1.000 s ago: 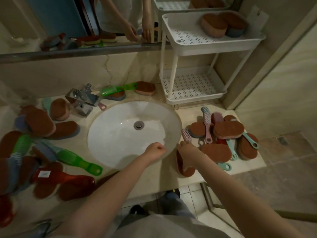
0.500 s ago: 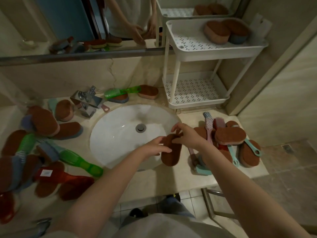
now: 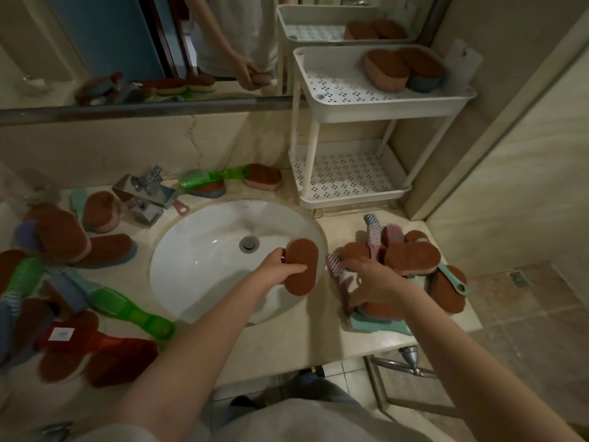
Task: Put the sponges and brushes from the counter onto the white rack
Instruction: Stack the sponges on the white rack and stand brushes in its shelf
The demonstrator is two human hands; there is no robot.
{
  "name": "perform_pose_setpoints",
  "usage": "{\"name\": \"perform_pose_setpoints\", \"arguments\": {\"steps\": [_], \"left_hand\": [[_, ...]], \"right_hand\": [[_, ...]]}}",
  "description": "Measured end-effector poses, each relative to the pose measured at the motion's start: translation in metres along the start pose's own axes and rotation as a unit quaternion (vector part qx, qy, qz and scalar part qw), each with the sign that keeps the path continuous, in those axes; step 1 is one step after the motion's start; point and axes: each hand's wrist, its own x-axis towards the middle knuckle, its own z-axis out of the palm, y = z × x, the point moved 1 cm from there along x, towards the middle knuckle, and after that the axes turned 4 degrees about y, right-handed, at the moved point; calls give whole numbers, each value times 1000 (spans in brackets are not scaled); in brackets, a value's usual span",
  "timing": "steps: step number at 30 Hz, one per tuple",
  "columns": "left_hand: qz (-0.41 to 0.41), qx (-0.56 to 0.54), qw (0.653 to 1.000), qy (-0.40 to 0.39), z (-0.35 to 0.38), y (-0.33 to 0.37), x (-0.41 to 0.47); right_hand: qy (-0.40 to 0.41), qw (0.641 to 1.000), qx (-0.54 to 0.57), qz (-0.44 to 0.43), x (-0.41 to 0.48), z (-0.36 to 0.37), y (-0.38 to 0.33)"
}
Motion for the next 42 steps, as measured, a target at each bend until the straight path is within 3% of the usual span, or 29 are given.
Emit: {"name": "perform_pose_setpoints", "arguments": {"steps": [5,11,18,23,32,42], "left_hand": [[-7,-17,1000,2,14,7,5],[-9,-15,1000,-5,26,9,9],[2,-53,999,-3,31,19,8],[49,-108,993,7,22,51,-2],[202,-236,947,89,-23,145,-26],[328,-226,906,141,-59,263,-35]], "right_hand": [[-32,992,-119,-11,-8,13,14],[-25,989,-142,-14,-12,20,19],[39,999,8,-28,-12,-6,14],[138,987,76,-36,-3,-57,-1],[355,898,241,-97,1,-166,-61],[456,823,317,-121,17,-276,-96]]}}
